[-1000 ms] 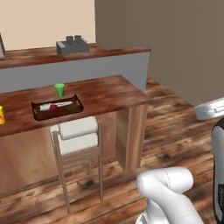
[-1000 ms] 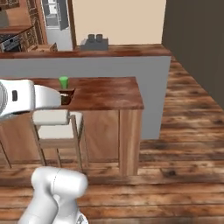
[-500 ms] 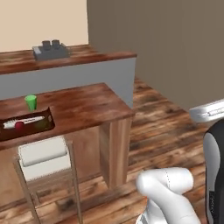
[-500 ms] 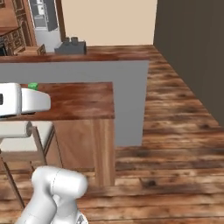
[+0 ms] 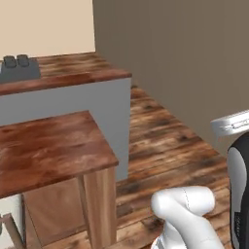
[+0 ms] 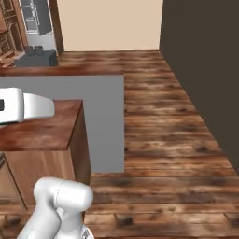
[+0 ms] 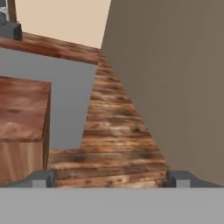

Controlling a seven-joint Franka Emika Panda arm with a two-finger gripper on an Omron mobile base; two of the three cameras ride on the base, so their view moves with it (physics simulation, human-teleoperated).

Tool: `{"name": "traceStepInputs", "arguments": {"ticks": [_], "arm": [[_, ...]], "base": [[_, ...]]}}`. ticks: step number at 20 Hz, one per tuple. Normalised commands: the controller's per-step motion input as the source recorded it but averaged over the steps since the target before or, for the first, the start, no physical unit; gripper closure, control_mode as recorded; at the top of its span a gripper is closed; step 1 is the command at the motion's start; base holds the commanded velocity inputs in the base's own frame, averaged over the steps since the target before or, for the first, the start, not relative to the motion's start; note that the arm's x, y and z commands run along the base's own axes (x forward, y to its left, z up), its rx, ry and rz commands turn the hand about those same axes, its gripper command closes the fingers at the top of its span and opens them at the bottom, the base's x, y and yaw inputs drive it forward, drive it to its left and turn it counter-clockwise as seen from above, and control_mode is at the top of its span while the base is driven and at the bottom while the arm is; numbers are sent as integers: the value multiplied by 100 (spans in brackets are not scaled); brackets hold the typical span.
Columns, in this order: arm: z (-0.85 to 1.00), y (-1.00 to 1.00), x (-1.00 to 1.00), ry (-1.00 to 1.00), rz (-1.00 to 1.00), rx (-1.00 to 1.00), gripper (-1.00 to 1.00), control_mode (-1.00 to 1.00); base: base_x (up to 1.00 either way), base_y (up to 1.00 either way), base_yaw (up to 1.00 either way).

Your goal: Gather the avocado and tomato from the fridge and place them on a tray on the dining counter. Then gather the fish and chicken drumstick from the fridge and place them on the other tray.

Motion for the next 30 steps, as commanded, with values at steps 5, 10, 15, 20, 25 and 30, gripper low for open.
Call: {"name": "traceStepInputs", "arguments": {"ticks": [5,10,15,20,25,30], "arm": [[0,0,0,0,0,0,-100,100],[0,0,0,0,0,0,-100,100],[0,0,0,0,0,0,-100,100],[0,0,0,0,0,0,-100,100],[0,0,0,0,0,0,-100,100],[0,0,0,0,0,0,-100,100]], "base": [[100,-100,18],[100,-100,21],[100,-100,21],[100,-76,21],[100,-22,21],[100,0,20]]}}
